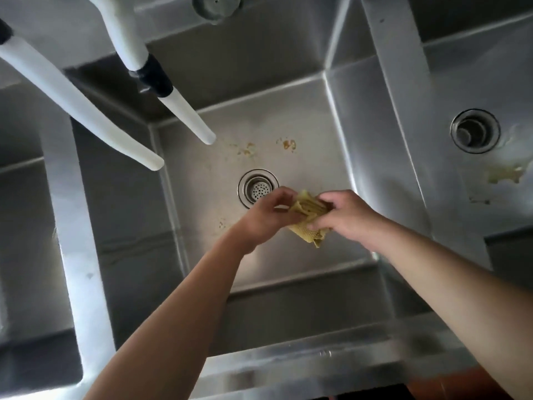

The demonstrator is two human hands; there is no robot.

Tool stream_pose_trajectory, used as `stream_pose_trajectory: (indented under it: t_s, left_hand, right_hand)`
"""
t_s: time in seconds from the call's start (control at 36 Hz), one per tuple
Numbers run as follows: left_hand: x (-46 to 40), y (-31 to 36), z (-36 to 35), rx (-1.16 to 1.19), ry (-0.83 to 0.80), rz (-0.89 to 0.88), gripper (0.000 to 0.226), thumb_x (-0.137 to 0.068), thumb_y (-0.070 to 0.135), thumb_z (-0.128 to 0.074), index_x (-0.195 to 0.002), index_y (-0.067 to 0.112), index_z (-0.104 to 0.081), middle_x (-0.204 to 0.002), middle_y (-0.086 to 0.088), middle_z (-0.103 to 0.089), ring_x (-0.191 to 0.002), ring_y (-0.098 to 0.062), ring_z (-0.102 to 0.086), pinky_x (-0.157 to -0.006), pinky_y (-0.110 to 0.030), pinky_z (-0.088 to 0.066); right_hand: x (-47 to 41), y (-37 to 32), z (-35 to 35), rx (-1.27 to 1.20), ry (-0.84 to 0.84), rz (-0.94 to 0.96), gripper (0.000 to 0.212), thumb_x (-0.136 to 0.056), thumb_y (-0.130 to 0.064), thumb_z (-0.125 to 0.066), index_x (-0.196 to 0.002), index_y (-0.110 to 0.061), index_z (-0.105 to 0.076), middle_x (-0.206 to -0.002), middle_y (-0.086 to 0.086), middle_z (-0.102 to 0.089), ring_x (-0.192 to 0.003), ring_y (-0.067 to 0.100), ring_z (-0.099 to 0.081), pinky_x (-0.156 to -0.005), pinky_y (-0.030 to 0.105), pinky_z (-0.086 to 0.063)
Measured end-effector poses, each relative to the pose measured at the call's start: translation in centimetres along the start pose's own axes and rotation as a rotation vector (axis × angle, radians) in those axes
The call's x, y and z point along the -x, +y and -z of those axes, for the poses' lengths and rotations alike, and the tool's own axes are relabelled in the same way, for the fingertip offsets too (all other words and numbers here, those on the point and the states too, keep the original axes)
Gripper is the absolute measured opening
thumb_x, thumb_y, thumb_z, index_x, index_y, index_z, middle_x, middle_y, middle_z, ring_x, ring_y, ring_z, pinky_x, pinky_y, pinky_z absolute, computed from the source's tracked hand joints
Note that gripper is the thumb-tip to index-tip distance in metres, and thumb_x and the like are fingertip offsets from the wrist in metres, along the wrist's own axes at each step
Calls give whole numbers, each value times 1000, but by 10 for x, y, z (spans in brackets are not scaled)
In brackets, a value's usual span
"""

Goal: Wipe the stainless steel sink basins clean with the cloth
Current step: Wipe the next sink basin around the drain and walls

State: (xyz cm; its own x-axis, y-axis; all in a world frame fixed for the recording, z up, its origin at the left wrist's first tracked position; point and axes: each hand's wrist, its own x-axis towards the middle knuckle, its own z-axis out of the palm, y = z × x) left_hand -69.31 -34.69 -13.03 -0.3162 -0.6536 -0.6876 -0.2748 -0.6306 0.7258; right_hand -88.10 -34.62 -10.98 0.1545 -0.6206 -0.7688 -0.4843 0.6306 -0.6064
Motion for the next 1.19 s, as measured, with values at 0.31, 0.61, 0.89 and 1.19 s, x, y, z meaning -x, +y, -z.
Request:
stream_pose_trajectory:
  t_s: [0.31,0.61,0.89,1.19]
  left_hand:
    - [-78,7,29,-561,-83,-55,51,-74,15,-83,-120,24,-62,-89,17,-59,-82,-6,-55,-69,-10,-41]
    - [-171,66,43,-694,448,-178,28,-77,15,-68,-103,17,-57,-97,-6,-62,-90,-26,-55,-73,-29,-43]
    - [-219,24,21,-1074,301,-312,39,-95,23,-56,-134,27,-61,-146,3,-50,-136,-19,-43,-109,-20,-29]
    - [-111,-49,32,-1110,217,-240,45,-78,5,-58,-115,26,-74,-128,3,-67,-125,-21,-58,-101,-32,-48]
  right_hand:
    - [-60,-11,5,446,159,125,54,-74,-14,-76,-124,-24,-56,-120,3,-60,-102,25,-60,-78,31,-50]
    - [-25,-74,97,1045,459,750,37,-79,-29,-54,-110,-13,-69,-111,9,-66,-110,36,-56,-97,51,-40]
    - [-32,-27,121,1378,470,765,37,-81,-35,-60,-111,-14,-67,-127,9,-59,-133,32,-44,-116,62,-11]
    - [-30,-25,117,1255,535,938,32,-81,-24,-50,-104,-12,-69,-116,3,-67,-127,30,-52,-112,68,-16]
